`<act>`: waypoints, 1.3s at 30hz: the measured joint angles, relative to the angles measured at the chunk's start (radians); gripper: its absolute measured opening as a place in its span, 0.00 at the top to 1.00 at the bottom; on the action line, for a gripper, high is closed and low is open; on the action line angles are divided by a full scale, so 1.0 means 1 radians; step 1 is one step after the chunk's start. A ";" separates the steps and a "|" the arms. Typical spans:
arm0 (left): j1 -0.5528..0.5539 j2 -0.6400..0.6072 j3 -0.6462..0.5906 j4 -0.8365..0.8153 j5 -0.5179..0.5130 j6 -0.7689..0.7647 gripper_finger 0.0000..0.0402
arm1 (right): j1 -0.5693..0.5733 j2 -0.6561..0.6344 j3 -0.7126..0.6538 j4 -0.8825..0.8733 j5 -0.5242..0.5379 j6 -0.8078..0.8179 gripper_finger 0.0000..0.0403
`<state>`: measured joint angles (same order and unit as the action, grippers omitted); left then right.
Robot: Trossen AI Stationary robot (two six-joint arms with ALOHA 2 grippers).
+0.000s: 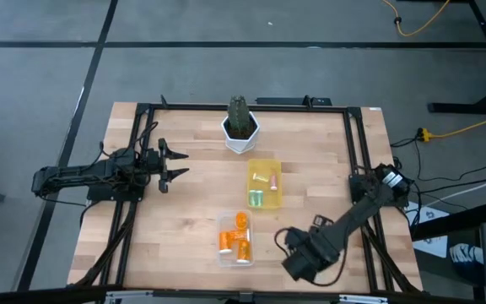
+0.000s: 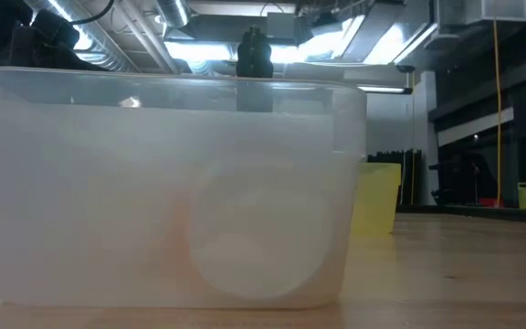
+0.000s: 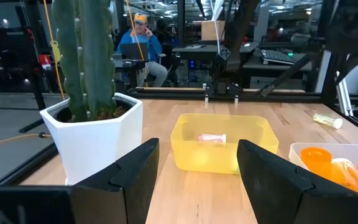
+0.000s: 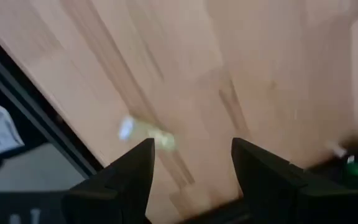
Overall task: Pick and place medicine bottles into bin by pill shape (circle, oval)
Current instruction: Put the small yellow pill bottle into the small yellow bin
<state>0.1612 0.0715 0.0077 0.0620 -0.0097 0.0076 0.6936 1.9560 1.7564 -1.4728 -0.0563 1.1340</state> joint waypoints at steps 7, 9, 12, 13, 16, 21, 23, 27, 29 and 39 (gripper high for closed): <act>0.000 0.000 0.000 0.000 0.000 -0.004 0.47 | 0.123 0.000 -0.149 0.210 -0.103 0.013 0.46; 0.000 0.000 0.000 0.000 0.000 -0.004 0.47 | 0.148 0.000 -0.190 0.294 -0.104 0.014 0.46; 0.000 0.000 0.000 0.001 0.000 -0.004 0.47 | 0.164 0.000 -0.234 0.342 -0.099 0.015 0.46; 0.000 0.000 0.000 0.001 0.000 -0.004 0.47 | 0.166 0.000 -0.249 0.351 -0.097 0.015 0.46; 0.000 0.000 0.000 0.002 0.000 -0.004 0.47 | 0.167 0.000 -0.295 0.357 -0.098 -0.020 0.46; 0.000 0.000 0.000 0.002 0.000 0.000 0.47 | 0.167 0.000 -0.397 0.495 -0.154 -0.117 0.46; 0.000 0.000 0.000 0.001 0.000 0.002 0.47 | 0.167 -0.003 -0.426 0.534 -0.154 -0.119 0.46; 0.000 0.000 0.000 0.000 0.000 0.003 0.47 | 0.167 0.004 -0.465 0.545 -0.101 -0.085 0.46; 0.000 0.000 0.000 -0.001 0.000 0.002 0.47 | 0.167 0.002 -0.474 0.551 -0.095 -0.079 0.46; 0.000 0.000 0.000 -0.001 0.000 0.002 0.47 | 0.167 -0.002 -0.525 0.597 -0.112 -0.009 0.46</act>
<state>0.1613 0.0715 0.0077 0.0612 -0.0093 0.0100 0.8604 1.9542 1.2311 -0.8760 -0.1686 1.1247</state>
